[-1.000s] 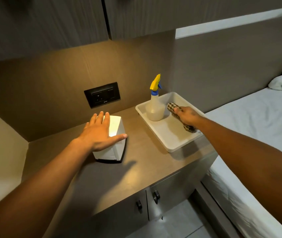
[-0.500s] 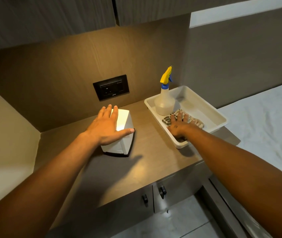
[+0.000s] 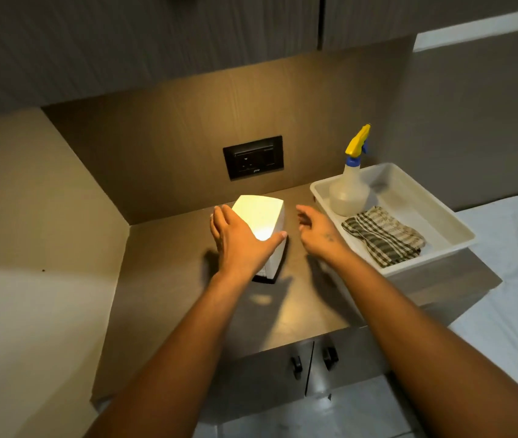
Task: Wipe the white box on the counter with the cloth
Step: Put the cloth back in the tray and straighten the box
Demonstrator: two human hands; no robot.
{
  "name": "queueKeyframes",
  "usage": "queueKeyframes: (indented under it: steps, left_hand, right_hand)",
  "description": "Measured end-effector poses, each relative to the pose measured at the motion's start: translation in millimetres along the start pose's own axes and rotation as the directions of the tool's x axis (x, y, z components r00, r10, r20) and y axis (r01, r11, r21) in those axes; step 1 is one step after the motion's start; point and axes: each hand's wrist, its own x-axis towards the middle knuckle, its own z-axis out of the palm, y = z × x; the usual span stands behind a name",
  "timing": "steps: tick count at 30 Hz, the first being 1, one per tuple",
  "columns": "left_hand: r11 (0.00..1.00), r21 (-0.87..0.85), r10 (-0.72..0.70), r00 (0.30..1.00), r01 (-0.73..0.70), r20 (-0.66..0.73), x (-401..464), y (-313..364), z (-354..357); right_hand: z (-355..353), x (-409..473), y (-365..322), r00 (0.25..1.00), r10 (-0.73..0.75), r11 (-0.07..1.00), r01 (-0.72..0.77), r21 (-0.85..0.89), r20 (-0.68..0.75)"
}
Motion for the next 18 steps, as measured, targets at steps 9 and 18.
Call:
queueKeyframes:
  steps: [9, 18]
  left_hand:
    - [0.941, 0.223, 0.157, 0.910, -0.256, 0.383, 51, -36, -53]
    - [0.817, 0.301, 0.222, 0.750, -0.492, 0.623, 78, -32, -86]
  right_hand:
    - [15, -25, 43, 0.999, 0.037, 0.999, -0.038, 0.028, 0.016]
    - [19, -58, 68, 0.998, -0.062, 0.984, 0.064, -0.168, 0.017]
